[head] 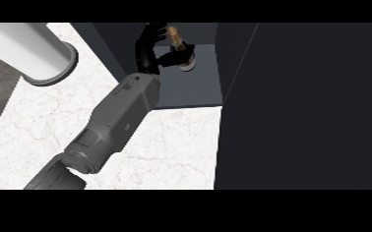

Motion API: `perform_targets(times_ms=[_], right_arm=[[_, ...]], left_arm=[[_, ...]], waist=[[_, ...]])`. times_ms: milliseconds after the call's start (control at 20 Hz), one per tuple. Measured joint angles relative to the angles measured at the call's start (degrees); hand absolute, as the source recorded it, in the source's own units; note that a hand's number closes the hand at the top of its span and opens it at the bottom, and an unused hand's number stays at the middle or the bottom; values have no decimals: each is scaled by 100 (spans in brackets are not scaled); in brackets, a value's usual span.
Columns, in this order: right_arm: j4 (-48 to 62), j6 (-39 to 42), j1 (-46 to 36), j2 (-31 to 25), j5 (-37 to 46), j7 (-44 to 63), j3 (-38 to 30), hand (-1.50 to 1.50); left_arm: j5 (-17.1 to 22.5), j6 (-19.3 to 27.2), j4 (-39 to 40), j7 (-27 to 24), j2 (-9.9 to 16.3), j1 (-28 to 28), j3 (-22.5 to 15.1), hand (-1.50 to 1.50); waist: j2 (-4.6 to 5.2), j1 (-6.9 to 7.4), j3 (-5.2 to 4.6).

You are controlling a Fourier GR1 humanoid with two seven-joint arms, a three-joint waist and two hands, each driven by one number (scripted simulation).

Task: Pick up the wine, place it into the cabinet and close the cabinet

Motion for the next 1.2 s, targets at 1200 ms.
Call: perform_targets(times_ms=[1200], right_arm=[[-30,180,256,45,-14,-148,191,-150]], left_arm=[[-540,-280,805,-340,-10,-412,78,-150]], waist=[[12,-69,9]])
